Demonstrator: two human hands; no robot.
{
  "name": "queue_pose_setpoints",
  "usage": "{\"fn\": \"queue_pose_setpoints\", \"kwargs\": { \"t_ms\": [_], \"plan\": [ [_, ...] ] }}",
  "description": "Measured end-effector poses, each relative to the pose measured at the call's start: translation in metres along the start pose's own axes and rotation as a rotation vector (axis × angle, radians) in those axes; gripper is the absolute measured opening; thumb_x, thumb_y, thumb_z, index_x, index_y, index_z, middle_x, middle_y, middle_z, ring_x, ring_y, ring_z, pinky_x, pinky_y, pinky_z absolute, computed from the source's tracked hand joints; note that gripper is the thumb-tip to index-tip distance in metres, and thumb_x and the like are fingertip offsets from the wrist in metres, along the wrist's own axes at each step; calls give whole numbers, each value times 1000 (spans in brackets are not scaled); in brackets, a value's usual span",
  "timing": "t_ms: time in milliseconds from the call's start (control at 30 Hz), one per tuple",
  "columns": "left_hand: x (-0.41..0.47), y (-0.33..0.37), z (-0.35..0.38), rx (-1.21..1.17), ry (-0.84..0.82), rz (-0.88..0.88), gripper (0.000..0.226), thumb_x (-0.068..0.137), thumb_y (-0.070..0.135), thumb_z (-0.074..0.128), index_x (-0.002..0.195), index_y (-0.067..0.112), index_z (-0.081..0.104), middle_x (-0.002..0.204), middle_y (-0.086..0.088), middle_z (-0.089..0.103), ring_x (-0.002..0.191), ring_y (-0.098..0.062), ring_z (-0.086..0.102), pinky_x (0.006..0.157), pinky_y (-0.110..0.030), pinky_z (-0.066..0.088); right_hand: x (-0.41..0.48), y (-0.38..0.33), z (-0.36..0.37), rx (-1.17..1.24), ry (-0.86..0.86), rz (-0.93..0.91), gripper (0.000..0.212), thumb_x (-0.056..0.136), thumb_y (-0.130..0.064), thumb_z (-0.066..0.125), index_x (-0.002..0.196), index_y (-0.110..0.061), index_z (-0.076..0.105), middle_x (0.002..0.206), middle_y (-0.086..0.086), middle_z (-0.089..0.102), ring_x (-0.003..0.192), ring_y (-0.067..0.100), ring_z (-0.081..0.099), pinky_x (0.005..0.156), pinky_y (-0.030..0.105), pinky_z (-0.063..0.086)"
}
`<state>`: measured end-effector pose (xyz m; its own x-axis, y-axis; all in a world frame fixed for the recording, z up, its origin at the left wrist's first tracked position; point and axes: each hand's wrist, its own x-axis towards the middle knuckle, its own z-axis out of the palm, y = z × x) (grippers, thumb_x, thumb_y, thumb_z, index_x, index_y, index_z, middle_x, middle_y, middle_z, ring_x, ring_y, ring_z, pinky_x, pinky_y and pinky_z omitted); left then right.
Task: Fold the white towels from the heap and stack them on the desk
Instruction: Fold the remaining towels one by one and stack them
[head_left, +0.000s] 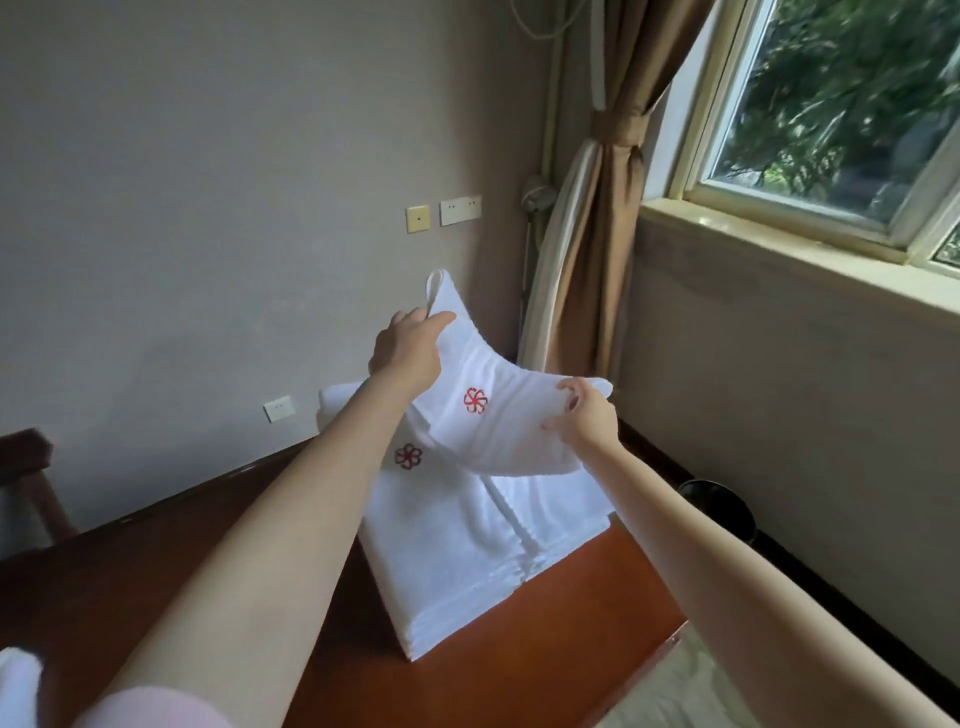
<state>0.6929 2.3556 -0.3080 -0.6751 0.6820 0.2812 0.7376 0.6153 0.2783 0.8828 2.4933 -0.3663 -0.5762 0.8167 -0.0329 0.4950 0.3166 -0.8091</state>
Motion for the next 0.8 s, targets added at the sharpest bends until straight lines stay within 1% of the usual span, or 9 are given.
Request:
{"fn": "queue_pose_setpoints", "kwargs": {
  "t_ms": [133, 233, 267, 367, 467, 600, 700, 767, 800],
  "plan": [
    [35, 30, 17, 65, -53, 48, 58, 90, 4, 40, 132, 43, 40, 123, -2, 45, 105, -29, 45, 76, -38, 46, -3, 21, 9, 303, 89, 242, 52, 79, -6, 71, 126, -22, 54, 87, -9, 46, 95, 22, 55, 81, 34, 49],
    [50, 50, 26, 130, -4, 118, 53, 88, 1, 47, 126, 38, 45, 111, -3, 40, 93, -26, 40, 66, -35, 36, -12, 42, 25, 396, 145, 338, 52, 76, -8, 75, 123, -20, 57, 93, -5, 50, 84, 14, 55, 74, 19, 45],
    [54, 55, 31, 145, -2, 148, 51, 87, 0, 47, 124, 36, 47, 109, -3, 39, 94, -27, 40, 66, -35, 34, -17, 49, 30, 373, 154, 367, 51, 75, -9, 75, 122, -21, 57, 91, -6, 52, 77, 9, 53, 71, 17, 43],
    [58, 69, 47, 201, -47, 232, 52, 84, -5, 45, 122, 30, 50, 112, -4, 40, 101, -29, 39, 70, -35, 34, -31, 71, 40, 261, 93, 473, 51, 78, -13, 70, 126, -23, 53, 82, -7, 53, 70, 10, 55, 74, 32, 52],
    [56, 79, 66, 318, -102, 370, 53, 81, -6, 49, 124, 24, 50, 116, -6, 43, 109, -26, 40, 81, -34, 35, -37, 85, 38, 146, -66, 603, 58, 83, -15, 65, 135, -22, 40, 80, 0, 56, 65, 14, 55, 58, 26, 44],
    [51, 78, 79, 367, -149, 403, 47, 78, -6, 54, 118, 18, 53, 113, -7, 43, 107, -26, 42, 84, -34, 37, -28, 91, 34, 354, -110, 646, 70, 81, -15, 73, 138, -14, 33, 97, 13, 58, 70, 19, 55, 56, 23, 44],
    [50, 77, 80, 367, -161, 383, 45, 77, -7, 54, 116, 16, 54, 114, -7, 44, 108, -26, 42, 84, -35, 38, -22, 84, 39, 457, -95, 663, 76, 80, -8, 71, 142, -16, 28, 110, 22, 60, 73, 26, 61, 66, 35, 56],
    [50, 77, 79, 358, -159, 386, 45, 77, -8, 54, 115, 17, 54, 113, -7, 44, 107, -26, 42, 84, -35, 38, -22, 79, 42, 536, -49, 694, 77, 79, -1, 65, 143, -18, 26, 95, 20, 63, 62, 25, 61, 64, 35, 58],
    [50, 77, 79, 355, -160, 389, 45, 77, -8, 54, 115, 17, 54, 113, -7, 44, 107, -26, 42, 84, -35, 38, -24, 78, 43, 478, -32, 687, 75, 79, 0, 59, 143, -19, 25, 85, 17, 63, 54, 23, 60, 58, 32, 57]
  ]
}}
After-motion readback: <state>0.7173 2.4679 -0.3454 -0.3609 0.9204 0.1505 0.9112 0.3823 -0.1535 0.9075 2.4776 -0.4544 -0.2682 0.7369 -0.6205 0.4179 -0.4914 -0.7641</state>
